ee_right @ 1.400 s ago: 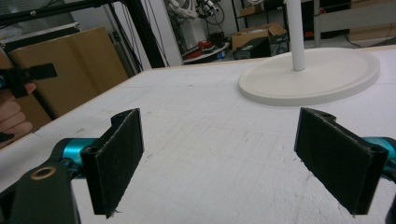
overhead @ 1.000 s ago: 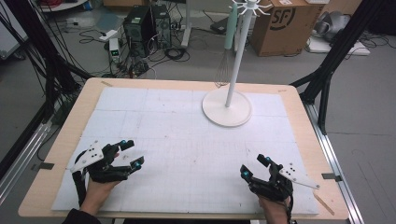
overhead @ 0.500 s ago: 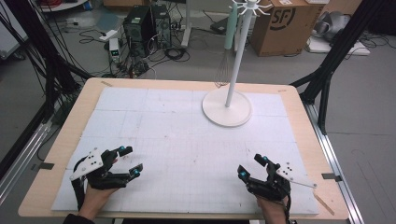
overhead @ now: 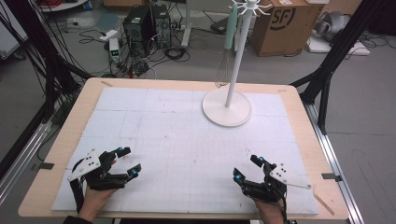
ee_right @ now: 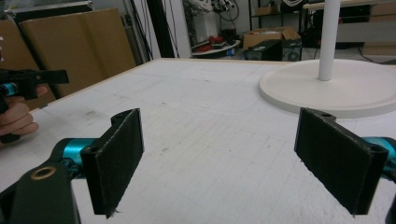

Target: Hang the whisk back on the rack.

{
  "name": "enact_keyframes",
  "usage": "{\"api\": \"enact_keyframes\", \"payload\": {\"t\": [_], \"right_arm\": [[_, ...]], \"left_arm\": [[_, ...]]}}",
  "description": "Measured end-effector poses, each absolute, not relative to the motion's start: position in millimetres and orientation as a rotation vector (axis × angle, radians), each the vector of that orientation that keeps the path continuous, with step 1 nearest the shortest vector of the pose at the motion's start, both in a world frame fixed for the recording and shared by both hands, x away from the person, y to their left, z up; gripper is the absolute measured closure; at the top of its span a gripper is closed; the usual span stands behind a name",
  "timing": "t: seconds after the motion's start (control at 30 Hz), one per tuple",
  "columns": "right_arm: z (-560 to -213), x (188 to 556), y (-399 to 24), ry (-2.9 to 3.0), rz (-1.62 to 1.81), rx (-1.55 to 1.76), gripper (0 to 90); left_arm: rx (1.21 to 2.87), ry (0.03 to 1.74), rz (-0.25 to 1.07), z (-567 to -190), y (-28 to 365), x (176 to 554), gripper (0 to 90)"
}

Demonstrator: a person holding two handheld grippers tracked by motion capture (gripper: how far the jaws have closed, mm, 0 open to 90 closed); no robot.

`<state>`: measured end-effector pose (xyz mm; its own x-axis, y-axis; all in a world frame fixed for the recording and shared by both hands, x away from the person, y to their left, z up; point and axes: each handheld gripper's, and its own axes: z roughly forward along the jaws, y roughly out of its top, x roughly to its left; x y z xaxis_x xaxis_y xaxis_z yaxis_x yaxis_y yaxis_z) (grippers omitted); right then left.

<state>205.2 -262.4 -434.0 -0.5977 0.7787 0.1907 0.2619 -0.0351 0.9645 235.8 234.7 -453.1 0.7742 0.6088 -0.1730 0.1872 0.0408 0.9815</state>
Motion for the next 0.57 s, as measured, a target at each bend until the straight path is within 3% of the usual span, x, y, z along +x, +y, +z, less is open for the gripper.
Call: {"api": "enact_keyframes", "payload": {"t": [0.57], "right_arm": [[-434.4,205.4,-261.6,1.836,1.666,1.098,14.6]], "left_arm": [[1.524,0.672,0.366,-453.5,235.2,236.2,21.1]]}}
